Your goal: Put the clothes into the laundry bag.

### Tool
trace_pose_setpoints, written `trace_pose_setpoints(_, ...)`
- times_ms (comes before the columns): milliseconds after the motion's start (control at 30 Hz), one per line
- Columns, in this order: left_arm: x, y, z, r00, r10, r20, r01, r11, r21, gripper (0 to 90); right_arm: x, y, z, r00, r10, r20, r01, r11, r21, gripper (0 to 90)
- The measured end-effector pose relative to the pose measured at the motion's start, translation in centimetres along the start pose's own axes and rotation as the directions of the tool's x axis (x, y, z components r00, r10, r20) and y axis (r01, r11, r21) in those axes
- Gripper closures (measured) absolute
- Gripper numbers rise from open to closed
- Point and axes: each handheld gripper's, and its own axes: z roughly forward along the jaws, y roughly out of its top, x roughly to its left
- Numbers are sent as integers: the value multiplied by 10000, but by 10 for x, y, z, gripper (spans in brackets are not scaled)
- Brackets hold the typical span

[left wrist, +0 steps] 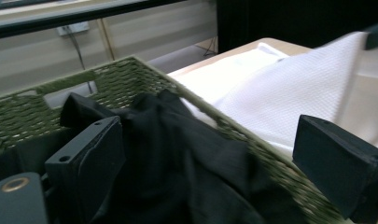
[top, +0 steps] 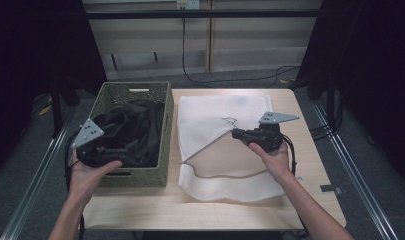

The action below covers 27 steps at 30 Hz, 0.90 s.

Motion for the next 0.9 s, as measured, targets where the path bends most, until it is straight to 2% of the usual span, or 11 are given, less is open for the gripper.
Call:
trace_pose_setpoints(233, 21, 9, 23, 9990, 298, -327, -283, 9985, 466, 90, -1, 0, 0, 10000, -15, -13, 15, 10000, 11, 883)
trace_pose_setpoints(267, 28, 11, 33, 9983, 394, -423, -357, 9957, 849, 89, -1, 0, 1, 10000, 9, -32, -9, 10000, 25, 882)
trace_pose_setpoints(333, 31, 12, 38, 9979, 449, -461, -403, 9945, 971, 86, -1, -1, 1, 10000, 1, -34, 0, 10000, 33, 882)
trace_pose_setpoints(567, 47, 2, 72, 9999, 95, 63, -107, 9726, 2324, 66, -1, -1, 2, 10000, -20, 4, 20, 9999, 102, 883)
trace_pose_setpoints(633, 49, -2, 81, 9990, -201, 399, 82, 9601, 2796, 64, -1, -1, 3, 10000, -5, -23, 5, 9999, 116, 882)
trace_pose_setpoints(667, 48, -7, 90, 9988, 76, 490, -234, 9432, 3314, 59, -1, -1, 3, 10000, -19, -23, 19, 9999, 141, 882)
trace_pose_setpoints(700, 48, -7, 90, 9988, 76, 490, -234, 9432, 3314, 55, -1, -1, 3, 10000, -19, -23, 19, 9999, 141, 882)
trace_pose_setpoints(767, 48, -14, 99, 9959, -55, 901, -294, 9242, 3808, 50, -1, -1, 3, 10000, 28, -59, -27, 9999, 150, 882)
trace_pose_setpoints(800, 47, -19, 105, 9917, -75, 1282, -479, 9048, 4231, 41, -1, -1, 3, 9999, 76, -66, -75, 9998, 163, 882)
trace_pose_setpoints(833, 47, -19, 105, 9917, -75, 1282, -479, 9048, 4231, 40, -1, -1, 3, 9999, 76, -66, -75, 9998, 163, 882)
trace_pose_setpoints(900, 46, -23, 110, 9929, 1, 1191, -530, 8958, 4414, 34, -1, -1, 3, 10000, 65, -63, -64, 9998, 181, 883)
